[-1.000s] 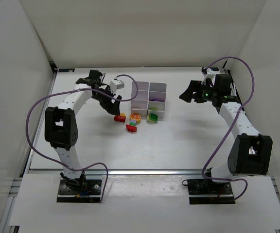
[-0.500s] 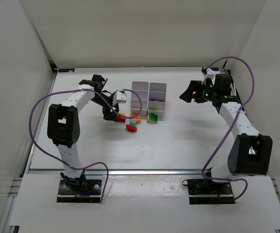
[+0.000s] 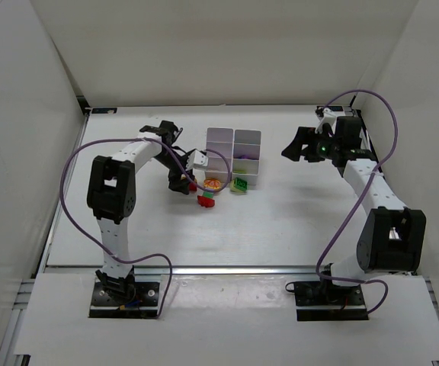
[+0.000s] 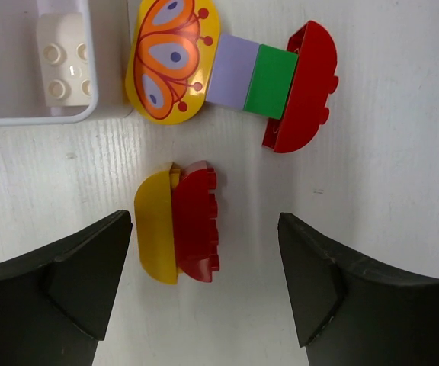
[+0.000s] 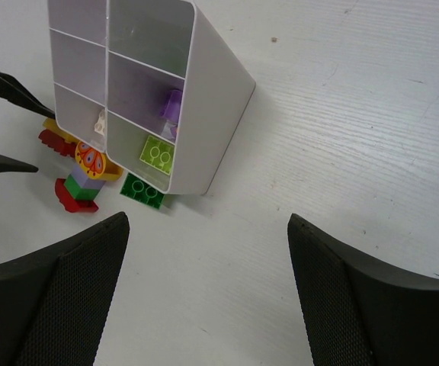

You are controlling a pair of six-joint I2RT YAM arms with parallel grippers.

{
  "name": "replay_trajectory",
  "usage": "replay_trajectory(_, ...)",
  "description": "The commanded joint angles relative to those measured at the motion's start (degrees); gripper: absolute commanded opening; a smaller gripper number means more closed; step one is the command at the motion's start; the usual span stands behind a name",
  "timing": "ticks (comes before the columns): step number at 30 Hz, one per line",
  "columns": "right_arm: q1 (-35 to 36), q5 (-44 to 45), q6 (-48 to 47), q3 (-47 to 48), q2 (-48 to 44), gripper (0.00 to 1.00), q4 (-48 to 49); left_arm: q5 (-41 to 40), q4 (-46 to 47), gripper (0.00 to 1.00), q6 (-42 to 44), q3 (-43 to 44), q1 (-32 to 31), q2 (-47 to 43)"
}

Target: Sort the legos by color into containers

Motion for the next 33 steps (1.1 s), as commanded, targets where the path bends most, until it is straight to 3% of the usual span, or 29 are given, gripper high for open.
replay_trajectory(1,-0.14,0.11,-0.79,2.81,0.74,0.88,1.09,0.19,-0.15,0.87,0.87,2.29,0.58,-0.42)
replay_trajectory(11,-0.14,-0.15,-0.88,4.3,2.5,0.88,1.62,-1.3,1.25,0.86,0.43,2.21,1.46,0.2)
replay_trajectory(17,-0.14,-0.06,-1.05,4.83,3.03,0.88,1.18,-1.66,1.61,0.79,-1.5,2.56,1.73,1.34)
replay_trajectory(28,-0.14,0.38,-1.05,5.36,3.73,0.87,0.92,-2.88,3.27,0.61,-4.14,3.0,1.82,2.75)
replay_trajectory(33,-0.14,0.29,-1.14,5.36,3.73,0.86,1.09,-4.11,5.29,0.41,-5.72,1.07,1.82,2.04)
